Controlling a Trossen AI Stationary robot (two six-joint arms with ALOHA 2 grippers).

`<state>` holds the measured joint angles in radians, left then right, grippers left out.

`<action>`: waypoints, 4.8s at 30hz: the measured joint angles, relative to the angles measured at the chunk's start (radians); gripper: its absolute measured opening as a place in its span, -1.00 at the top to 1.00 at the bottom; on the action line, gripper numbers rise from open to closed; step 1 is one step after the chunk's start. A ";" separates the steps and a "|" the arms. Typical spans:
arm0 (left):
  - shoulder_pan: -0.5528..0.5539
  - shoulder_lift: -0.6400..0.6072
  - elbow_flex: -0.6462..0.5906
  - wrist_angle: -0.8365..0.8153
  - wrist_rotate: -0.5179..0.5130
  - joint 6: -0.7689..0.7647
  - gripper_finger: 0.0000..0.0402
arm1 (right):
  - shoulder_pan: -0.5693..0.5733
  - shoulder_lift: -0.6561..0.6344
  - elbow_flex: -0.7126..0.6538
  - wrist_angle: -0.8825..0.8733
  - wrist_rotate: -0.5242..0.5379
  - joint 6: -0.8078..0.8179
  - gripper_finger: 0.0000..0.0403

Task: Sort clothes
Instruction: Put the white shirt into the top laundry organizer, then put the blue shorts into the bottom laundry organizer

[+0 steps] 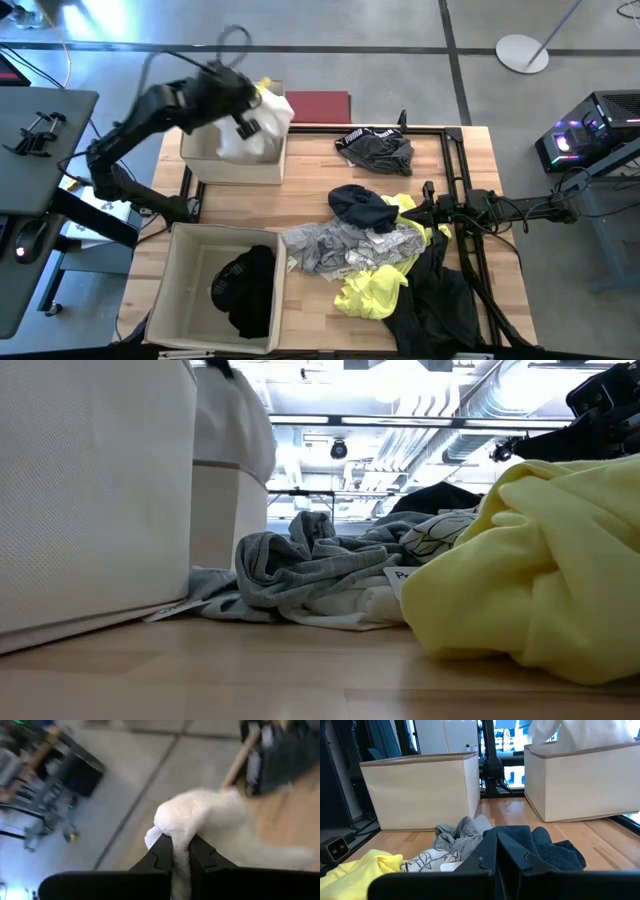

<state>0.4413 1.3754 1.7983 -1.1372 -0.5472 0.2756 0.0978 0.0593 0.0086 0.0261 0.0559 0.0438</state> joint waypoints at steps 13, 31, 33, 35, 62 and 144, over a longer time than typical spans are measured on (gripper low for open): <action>0.280 0.003 -0.526 0.054 -0.109 -0.095 0.98 | 0.000 0.000 0.000 0.000 0.000 0.000 1.00; 0.403 0.018 -0.668 0.277 0.203 -0.205 0.88 | 0.000 0.000 0.000 0.000 0.000 0.000 1.00; 0.403 0.019 -0.668 0.282 0.212 -0.197 0.73 | 0.000 0.000 0.000 0.000 0.000 0.000 1.00; 0.403 0.019 -0.668 0.295 0.228 -0.184 0.56 | 0.000 0.000 0.000 0.000 0.000 0.000 1.00; 0.331 0.097 -0.628 0.296 0.242 -0.208 0.20 | 0.000 0.000 0.000 0.000 0.000 0.000 1.00; -0.857 0.019 -1.043 1.739 0.246 -0.125 0.20 | 0.000 0.485 0.035 0.808 0.330 0.228 0.89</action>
<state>-0.4152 1.3945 0.7551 0.6014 -0.3017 0.1504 0.0982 0.5438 0.0434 0.8343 0.3862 0.2718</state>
